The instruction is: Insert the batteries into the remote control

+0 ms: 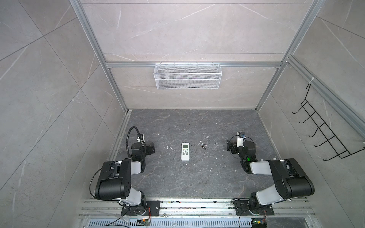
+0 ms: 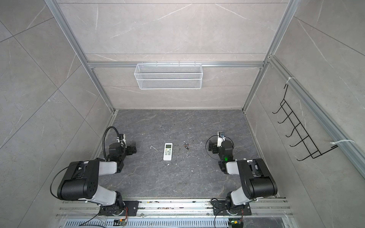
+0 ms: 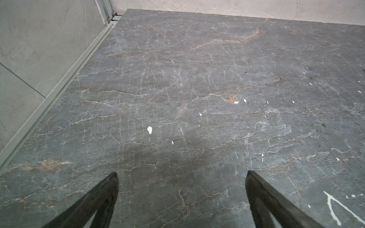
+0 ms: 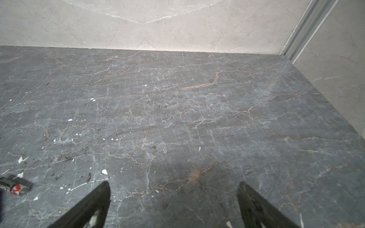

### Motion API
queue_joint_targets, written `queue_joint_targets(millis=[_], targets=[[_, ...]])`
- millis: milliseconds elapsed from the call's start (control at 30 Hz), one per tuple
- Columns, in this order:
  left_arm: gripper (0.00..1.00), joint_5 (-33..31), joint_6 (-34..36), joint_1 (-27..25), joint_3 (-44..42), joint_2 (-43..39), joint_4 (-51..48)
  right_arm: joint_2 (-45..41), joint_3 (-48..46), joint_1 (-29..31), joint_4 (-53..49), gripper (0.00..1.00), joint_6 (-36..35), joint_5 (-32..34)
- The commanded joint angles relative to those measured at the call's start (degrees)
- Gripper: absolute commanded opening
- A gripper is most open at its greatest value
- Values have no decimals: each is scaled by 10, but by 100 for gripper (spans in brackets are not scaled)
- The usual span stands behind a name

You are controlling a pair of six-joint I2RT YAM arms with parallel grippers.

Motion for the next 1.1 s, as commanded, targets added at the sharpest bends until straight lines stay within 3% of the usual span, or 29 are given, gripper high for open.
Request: queue_joint_targets(millis=[0, 667, 733, 800, 900, 1067], targets=[[100, 9, 5, 3, 17, -14, 10, -3, 12, 0, -9, 99, -9, -5], [100, 9, 5, 3, 11, -17, 17, -4, 12, 0, -10, 99, -9, -5], [100, 22, 16, -1, 24, -38, -18, -7, 6, 0, -1, 99, -12, -2], [100, 1, -1, -5, 64, -75, -131, -22, -1, 1, 7, 99, -4, 18], [100, -44, -73, -5, 144, -96, -302, -121, 24, 1, -125, 99, 6, 42], [100, 24, -118, -15, 173, -132, -367, -280, 128, 5, -367, 99, 13, 31]])
